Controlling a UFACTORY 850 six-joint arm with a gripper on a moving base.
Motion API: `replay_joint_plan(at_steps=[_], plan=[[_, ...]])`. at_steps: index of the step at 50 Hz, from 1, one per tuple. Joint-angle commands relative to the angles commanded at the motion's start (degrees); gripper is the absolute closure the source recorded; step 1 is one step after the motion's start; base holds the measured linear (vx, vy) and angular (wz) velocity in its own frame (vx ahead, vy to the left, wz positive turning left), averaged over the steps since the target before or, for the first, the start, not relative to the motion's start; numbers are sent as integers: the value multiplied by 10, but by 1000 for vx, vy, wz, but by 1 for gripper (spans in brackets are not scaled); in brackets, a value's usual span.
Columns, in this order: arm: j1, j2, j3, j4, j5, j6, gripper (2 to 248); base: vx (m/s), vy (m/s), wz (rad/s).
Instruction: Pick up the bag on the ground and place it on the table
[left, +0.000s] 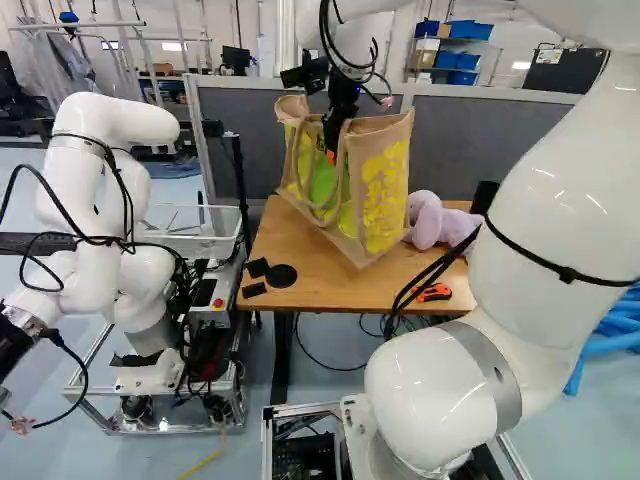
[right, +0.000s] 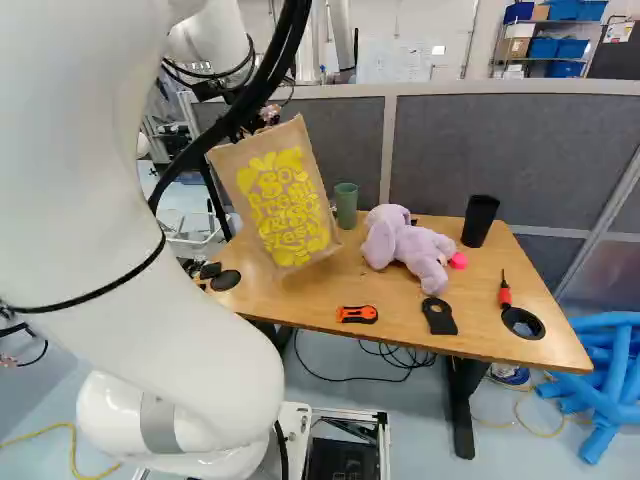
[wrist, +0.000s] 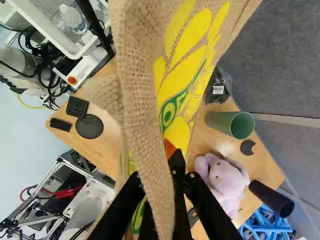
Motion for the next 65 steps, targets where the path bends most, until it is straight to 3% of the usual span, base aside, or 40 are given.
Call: replay_joint_plan(at_steps=[65], plan=[[0,-97,9,9,46,0,229,0,0,0]])
